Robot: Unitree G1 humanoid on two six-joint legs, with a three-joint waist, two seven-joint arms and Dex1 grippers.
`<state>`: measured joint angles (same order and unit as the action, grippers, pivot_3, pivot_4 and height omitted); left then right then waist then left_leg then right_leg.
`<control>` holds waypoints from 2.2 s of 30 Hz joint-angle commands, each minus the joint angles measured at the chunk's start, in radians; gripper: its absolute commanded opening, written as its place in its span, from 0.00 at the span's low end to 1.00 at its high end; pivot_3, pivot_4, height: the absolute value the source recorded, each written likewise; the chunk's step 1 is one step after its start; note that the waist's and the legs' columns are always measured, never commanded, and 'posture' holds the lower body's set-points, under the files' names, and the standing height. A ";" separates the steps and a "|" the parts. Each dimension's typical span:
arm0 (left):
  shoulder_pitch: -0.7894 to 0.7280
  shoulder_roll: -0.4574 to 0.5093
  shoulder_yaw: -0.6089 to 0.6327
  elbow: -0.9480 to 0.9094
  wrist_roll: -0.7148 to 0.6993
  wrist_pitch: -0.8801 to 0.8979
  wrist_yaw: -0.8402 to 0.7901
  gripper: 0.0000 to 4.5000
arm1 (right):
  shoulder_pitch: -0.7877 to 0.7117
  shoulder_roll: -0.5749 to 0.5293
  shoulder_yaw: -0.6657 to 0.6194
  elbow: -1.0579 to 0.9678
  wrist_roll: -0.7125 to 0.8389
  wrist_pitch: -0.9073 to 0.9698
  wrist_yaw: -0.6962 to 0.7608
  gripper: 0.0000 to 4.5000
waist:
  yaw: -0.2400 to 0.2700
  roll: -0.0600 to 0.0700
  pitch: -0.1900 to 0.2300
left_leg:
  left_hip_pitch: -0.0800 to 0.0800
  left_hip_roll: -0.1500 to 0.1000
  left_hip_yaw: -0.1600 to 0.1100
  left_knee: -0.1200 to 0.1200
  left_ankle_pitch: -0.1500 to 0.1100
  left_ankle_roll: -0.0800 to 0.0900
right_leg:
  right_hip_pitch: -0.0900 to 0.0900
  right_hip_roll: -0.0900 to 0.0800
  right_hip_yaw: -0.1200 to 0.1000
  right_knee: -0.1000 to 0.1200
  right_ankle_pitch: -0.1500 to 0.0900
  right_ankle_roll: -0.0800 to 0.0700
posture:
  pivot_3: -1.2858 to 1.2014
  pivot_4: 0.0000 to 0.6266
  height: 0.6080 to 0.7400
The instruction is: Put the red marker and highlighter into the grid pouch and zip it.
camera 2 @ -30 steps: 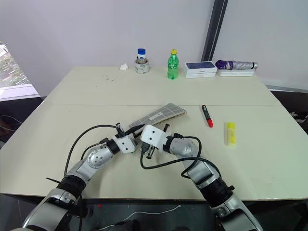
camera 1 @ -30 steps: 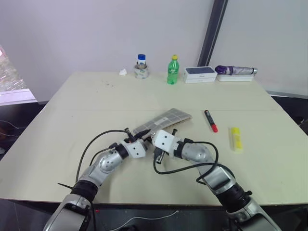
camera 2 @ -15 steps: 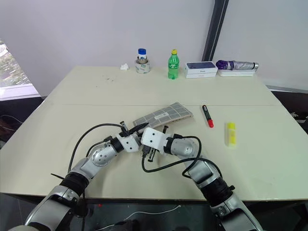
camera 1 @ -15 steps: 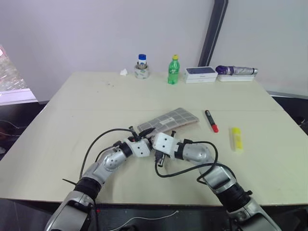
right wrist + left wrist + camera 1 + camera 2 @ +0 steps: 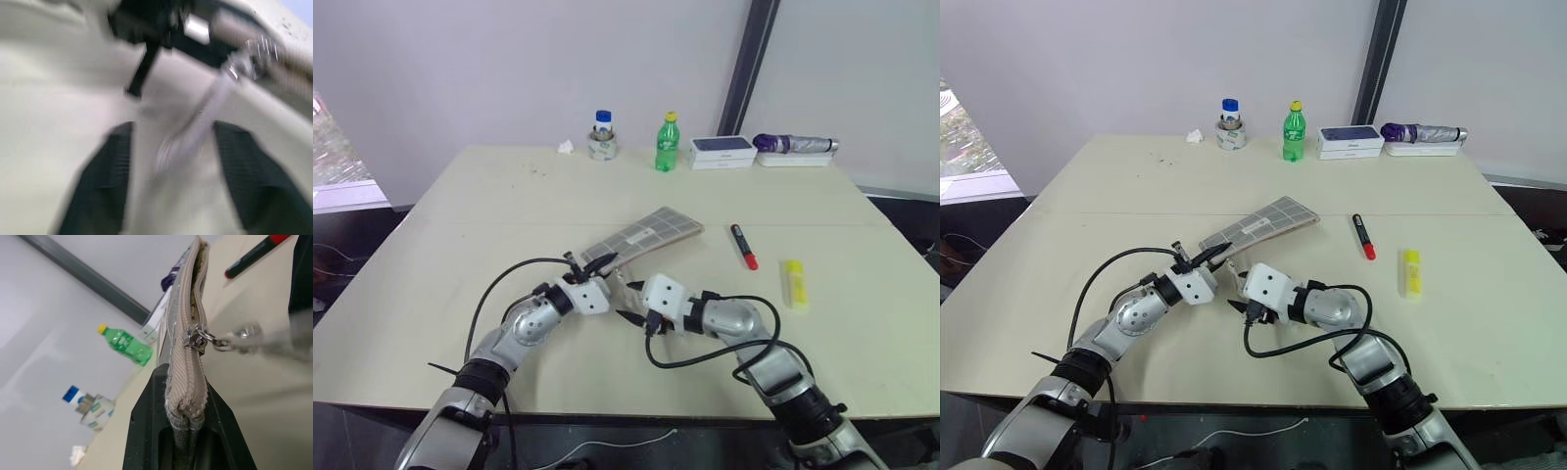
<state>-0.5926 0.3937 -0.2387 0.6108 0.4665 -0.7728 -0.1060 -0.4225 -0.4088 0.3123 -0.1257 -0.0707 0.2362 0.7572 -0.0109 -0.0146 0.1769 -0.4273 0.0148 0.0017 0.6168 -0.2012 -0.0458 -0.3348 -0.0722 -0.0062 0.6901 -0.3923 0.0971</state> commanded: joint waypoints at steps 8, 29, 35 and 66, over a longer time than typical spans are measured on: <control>0.003 0.048 0.060 -0.050 -0.057 -0.013 0.026 0.00 | 0.098 -0.056 -0.258 -0.083 0.044 -0.002 -0.166 0.99 | 0.001 0.000 0.000 | 0.000 0.000 0.000 0.000 0.000 0.000 | 0.000 0.000 0.000 0.000 0.000 0.000 | 0.52 0.24 1.00; 0.089 0.094 0.086 -0.056 -0.172 -0.015 -0.056 0.00 | 0.689 0.180 -0.682 -0.467 0.192 0.011 -0.522 0.99 | -0.004 0.000 0.000 | 0.001 0.000 0.000 -0.002 -0.002 0.004 | 0.001 0.000 0.000 0.000 0.000 0.000 | 0.52 0.24 1.00; 0.099 0.088 0.086 -0.072 -0.220 0.000 -0.112 0.00 | 0.642 0.162 -0.667 -0.445 0.175 0.032 -0.543 0.99 | 0.000 0.000 0.000 | 0.001 0.000 0.000 -0.002 -0.001 0.002 | 0.001 0.000 0.000 0.000 0.000 0.000 | 0.52 0.24 1.00; 0.115 0.067 0.088 -0.184 -0.338 0.137 -0.338 0.00 | 0.118 -0.070 -0.733 0.013 0.314 0.731 -0.580 0.99 | -0.003 0.001 -0.001 | 0.000 0.000 0.000 -0.001 -0.002 0.004 | 0.002 0.000 0.000 -0.001 0.000 0.000 | 0.52 0.24 1.00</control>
<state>-0.4777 0.4515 -0.1750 0.4671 0.1401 -0.6361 -0.4445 -0.3039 -0.4951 -0.4388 -0.0833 0.2239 0.9653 0.1757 -0.0142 -0.0140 0.1760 -0.4267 0.0152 0.0021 0.6157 -0.2034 -0.0419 -0.3330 -0.0718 -0.0058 0.6892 -0.3923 0.0970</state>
